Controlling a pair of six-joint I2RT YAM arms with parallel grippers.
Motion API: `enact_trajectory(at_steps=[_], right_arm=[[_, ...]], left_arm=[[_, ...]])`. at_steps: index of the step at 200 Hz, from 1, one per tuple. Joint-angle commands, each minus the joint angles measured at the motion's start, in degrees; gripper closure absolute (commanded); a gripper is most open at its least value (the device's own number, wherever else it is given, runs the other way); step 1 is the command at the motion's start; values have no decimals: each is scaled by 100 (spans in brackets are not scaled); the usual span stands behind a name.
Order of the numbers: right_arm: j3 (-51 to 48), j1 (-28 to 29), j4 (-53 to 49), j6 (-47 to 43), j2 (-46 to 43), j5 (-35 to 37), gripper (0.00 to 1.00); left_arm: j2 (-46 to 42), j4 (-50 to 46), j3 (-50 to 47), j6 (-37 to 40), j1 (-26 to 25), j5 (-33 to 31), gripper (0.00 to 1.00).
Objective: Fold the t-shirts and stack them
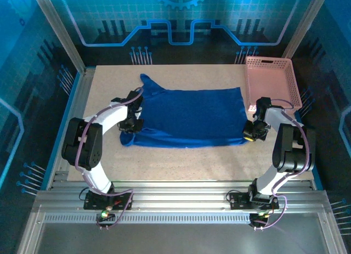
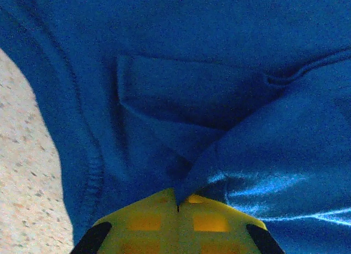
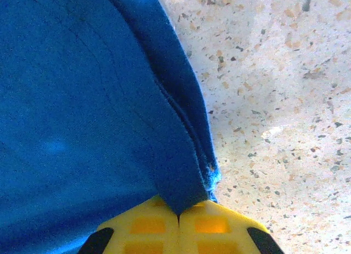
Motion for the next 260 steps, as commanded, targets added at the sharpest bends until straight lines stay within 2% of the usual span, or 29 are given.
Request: enact_trajectory(at_steps=[1,18,70,106,126,135,151,177,187,214,236,260], right_arm=[[18,8,-135,-117,65,180,100],[30,-14,-169,-143,83,248,100],[36,-107,-224,-231,31,385,100],[94,-106,-258,-264,76,394,100],[126,-103,-267,-266,71,381,100],[136,-107,-268,-262,75,371,100],[145,-99,-268,-258,61,324,100],[154,-87,-259,-233,71,267,100],[145,-73,-251,-236,76,258,100],[134,-73,-207,-214,87,214,100],[137,-72,-165,-154,108,132,100],[152,-65,-149,-143,146,103,100]], left_arm=[[-90,-121,276,368,173,69,94],[-10,-145,388,461,291,229,94],[189,-216,609,787,859,1551,89],[443,-147,693,575,1344,2595,84],[452,60,615,270,1613,2924,82],[406,81,604,163,1662,2827,80],[143,-15,647,-77,1667,2801,66],[-1034,104,174,-602,1625,3096,48],[-1424,-46,-16,-642,1536,3031,45],[-2116,-428,-583,-601,931,2282,41],[-2301,-438,-1096,-744,392,1504,40],[-2318,-85,-1516,-912,168,1067,38]])
